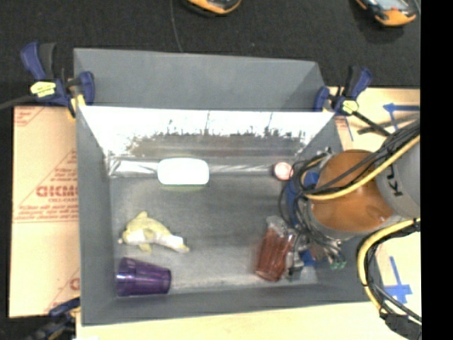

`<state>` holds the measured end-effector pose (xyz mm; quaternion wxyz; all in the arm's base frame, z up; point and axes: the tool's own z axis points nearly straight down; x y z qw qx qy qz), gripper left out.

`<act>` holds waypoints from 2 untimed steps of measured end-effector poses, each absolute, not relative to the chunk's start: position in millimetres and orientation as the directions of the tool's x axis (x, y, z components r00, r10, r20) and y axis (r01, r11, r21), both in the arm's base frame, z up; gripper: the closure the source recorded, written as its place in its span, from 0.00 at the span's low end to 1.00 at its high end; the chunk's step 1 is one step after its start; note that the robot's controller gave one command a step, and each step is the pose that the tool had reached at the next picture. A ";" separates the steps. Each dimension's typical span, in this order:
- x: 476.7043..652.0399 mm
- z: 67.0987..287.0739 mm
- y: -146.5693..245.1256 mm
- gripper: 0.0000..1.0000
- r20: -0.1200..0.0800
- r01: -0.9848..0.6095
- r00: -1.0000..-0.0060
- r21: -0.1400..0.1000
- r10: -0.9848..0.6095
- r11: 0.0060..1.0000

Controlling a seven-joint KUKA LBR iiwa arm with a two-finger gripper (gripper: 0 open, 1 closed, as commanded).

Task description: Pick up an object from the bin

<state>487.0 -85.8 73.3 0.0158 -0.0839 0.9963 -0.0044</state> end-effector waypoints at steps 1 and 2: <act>486.7 73.1 -85.8 1.00 -0.030 -0.169 -0.985 -0.012 -0.169 0.986; 486.8 73.1 -85.9 1.00 -0.030 -0.170 -0.985 -0.012 -0.170 0.985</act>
Offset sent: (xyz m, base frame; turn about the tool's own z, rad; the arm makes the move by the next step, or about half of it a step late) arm 0.0000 0.0000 0.0000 0.0000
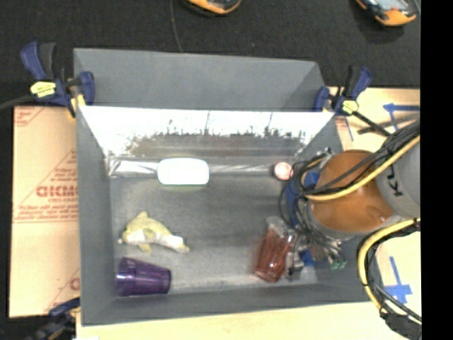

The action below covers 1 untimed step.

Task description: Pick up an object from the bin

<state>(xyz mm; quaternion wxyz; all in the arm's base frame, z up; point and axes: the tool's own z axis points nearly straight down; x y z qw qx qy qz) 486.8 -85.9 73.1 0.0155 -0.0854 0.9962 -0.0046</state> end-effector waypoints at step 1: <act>486.7 73.0 -86.1 1.00 -0.030 -0.171 -0.985 -0.012 -0.172 0.985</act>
Offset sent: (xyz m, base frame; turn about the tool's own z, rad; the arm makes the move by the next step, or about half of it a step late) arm 0.0000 0.0000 0.0000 0.0000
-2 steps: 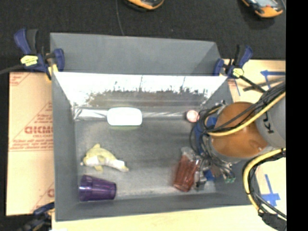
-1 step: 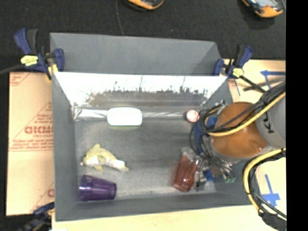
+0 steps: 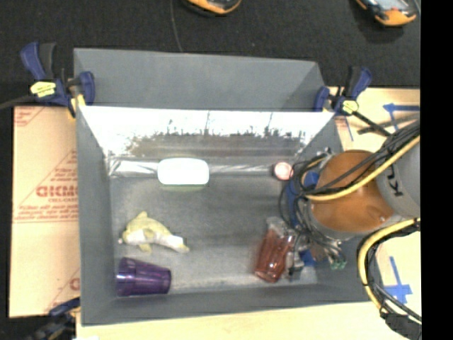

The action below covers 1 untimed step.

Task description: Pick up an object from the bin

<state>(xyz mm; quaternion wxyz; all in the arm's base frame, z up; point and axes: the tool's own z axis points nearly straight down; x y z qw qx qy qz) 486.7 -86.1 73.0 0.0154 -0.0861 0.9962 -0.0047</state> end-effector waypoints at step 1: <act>486.6 73.0 -86.1 1.00 -0.030 -0.173 -0.984 -0.012 -0.173 0.985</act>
Offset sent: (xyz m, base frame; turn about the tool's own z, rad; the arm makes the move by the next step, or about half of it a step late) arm 0.0000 0.0000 0.0000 0.0000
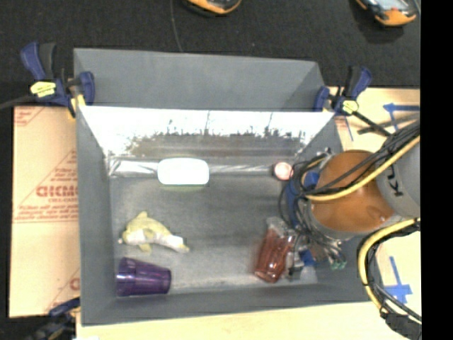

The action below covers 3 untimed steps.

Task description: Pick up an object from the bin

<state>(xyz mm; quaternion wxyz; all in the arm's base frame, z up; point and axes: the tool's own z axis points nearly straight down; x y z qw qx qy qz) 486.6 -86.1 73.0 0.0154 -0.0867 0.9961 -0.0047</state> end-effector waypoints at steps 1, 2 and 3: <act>486.6 73.0 -86.4 1.00 -0.030 -0.173 -0.984 -0.013 -0.174 0.985; 486.6 73.0 -86.4 1.00 -0.030 -0.174 -0.984 -0.013 -0.175 0.985; 486.5 73.0 -86.3 1.00 -0.030 -0.175 -0.984 -0.013 -0.175 0.984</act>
Offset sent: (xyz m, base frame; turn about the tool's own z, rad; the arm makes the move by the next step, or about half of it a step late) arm 0.0000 0.0000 0.0000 0.0000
